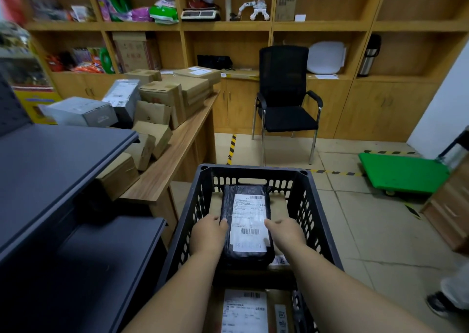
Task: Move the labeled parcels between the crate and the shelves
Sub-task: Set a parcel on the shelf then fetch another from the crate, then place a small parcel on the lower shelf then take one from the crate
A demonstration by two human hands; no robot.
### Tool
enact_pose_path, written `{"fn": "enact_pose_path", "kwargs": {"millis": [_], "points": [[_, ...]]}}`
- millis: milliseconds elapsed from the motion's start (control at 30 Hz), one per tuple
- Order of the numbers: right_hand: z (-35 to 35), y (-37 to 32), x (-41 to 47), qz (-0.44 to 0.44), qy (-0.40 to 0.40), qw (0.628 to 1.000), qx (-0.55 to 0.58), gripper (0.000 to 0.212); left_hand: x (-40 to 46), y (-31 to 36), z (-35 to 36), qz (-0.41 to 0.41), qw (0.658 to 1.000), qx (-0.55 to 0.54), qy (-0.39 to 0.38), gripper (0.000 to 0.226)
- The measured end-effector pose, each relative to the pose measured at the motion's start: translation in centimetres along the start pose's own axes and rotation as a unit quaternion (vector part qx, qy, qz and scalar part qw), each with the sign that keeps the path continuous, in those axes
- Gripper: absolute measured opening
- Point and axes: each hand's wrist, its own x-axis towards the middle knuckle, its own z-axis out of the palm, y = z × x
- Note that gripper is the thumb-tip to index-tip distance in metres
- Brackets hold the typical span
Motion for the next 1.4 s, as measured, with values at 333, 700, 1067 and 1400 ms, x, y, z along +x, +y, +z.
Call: {"fn": "enact_pose_path", "kwargs": {"millis": [333,700,1067,1400], "points": [[-1.9,2.0,-9.4,-0.161,0.067,0.972,-0.159,0.035,-9.2,-0.3,-3.7,0.168,0.945,0.259,0.111,0.029],[-0.9,4.8,-18.3,-0.311,0.103,0.916,-0.231,0.031,-19.2,-4.7,-7.7,0.144,0.928,0.302,0.164,0.029],[2.9,5.0,-26.5,-0.391,0.075,0.884,-0.246,0.025,-27.0,-12.4,-12.9,0.07,0.914,0.355,0.182,0.032],[8.9,9.6,-40.3,-0.454,-0.025,0.857,-0.243,0.027,-42.2,-23.4,-17.8,-0.043,0.908,0.355,0.218,0.032]]}}
